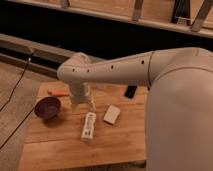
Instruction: Push the eraser across the table
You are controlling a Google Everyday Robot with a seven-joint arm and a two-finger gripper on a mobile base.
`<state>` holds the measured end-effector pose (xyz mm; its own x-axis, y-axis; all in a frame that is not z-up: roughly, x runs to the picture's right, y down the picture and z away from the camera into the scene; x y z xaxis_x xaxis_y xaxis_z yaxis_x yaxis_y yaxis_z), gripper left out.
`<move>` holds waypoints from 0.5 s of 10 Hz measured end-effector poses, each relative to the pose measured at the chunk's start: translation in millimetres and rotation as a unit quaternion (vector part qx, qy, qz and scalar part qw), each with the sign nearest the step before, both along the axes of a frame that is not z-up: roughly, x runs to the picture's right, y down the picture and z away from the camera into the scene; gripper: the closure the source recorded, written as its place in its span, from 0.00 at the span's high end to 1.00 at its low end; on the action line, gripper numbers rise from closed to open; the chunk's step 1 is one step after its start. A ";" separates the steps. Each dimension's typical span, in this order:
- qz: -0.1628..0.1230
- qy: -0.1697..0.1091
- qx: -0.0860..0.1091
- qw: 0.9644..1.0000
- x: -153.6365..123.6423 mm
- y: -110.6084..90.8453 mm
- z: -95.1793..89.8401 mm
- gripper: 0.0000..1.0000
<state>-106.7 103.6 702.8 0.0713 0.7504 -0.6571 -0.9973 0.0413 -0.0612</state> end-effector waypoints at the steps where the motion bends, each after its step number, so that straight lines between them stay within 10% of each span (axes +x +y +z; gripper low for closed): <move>1: 0.000 0.000 0.000 1.000 0.0 0.0 0.0 0.65; 5: 0.001 -0.006 -0.008 1.000 20.3 -10.7 21.3 0.65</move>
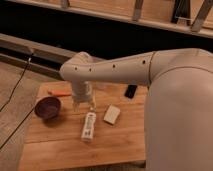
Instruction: Push the eraser across the table
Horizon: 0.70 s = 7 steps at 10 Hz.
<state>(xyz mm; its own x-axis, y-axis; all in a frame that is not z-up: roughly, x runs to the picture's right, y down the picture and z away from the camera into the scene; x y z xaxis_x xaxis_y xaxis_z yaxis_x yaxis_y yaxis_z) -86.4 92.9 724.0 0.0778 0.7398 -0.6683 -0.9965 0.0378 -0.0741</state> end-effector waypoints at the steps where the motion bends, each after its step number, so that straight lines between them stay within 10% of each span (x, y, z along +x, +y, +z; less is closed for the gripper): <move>1: 0.001 -0.002 -0.004 1.000 14.2 -6.2 13.9 0.65; 7: 0.004 -0.020 -0.017 1.000 123.2 -42.1 128.9 0.65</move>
